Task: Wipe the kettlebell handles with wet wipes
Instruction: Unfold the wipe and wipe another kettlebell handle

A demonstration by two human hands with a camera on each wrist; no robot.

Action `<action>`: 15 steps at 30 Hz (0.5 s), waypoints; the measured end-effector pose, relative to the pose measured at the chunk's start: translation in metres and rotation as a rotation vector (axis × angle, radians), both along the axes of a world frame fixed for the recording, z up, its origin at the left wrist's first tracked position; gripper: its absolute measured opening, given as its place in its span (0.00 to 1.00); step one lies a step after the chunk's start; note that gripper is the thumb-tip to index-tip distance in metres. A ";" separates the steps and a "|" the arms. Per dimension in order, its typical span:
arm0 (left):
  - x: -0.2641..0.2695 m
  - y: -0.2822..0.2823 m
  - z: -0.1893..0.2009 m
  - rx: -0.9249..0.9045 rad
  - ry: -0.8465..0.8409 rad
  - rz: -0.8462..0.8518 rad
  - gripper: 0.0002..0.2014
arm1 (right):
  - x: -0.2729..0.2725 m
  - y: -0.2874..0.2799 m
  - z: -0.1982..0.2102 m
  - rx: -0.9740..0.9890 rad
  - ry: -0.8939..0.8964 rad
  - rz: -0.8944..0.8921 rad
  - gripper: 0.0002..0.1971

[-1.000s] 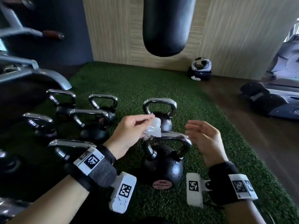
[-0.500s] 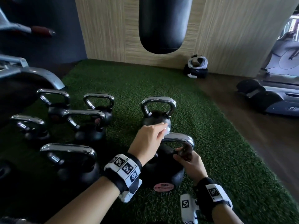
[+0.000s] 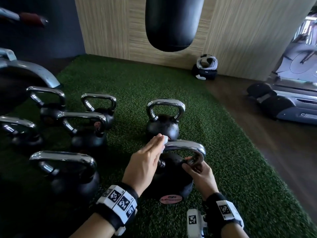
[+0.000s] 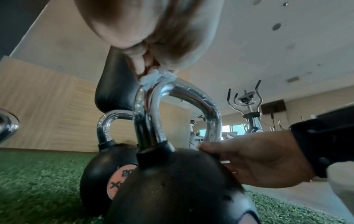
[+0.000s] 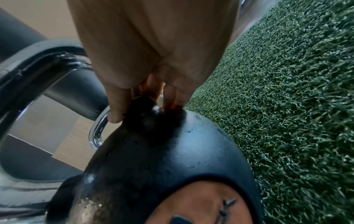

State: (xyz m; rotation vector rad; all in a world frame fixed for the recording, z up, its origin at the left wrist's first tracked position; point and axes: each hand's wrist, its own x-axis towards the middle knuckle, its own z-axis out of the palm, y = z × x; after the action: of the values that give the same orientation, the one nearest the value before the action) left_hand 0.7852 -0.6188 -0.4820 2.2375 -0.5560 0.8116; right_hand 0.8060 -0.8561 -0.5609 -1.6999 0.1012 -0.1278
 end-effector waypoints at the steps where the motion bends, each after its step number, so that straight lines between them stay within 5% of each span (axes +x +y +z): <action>1: -0.003 -0.003 -0.001 0.006 -0.012 -0.010 0.23 | 0.000 0.000 -0.001 0.010 -0.008 0.008 0.12; 4: -0.004 0.001 -0.008 -0.190 0.018 -0.035 0.22 | -0.001 0.001 -0.001 0.052 -0.018 0.010 0.12; 8: -0.002 0.017 -0.023 -0.544 0.287 -0.049 0.18 | -0.001 0.002 -0.002 0.063 -0.027 0.006 0.12; 15: -0.005 0.024 -0.053 -0.635 0.452 -0.098 0.20 | -0.001 0.000 -0.010 0.015 -0.020 -0.004 0.11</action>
State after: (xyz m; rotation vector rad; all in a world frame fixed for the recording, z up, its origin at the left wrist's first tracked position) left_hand 0.7804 -0.5949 -0.5346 1.7024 -0.1517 0.3381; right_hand 0.8046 -0.8559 -0.5706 -1.6829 0.0906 -0.1463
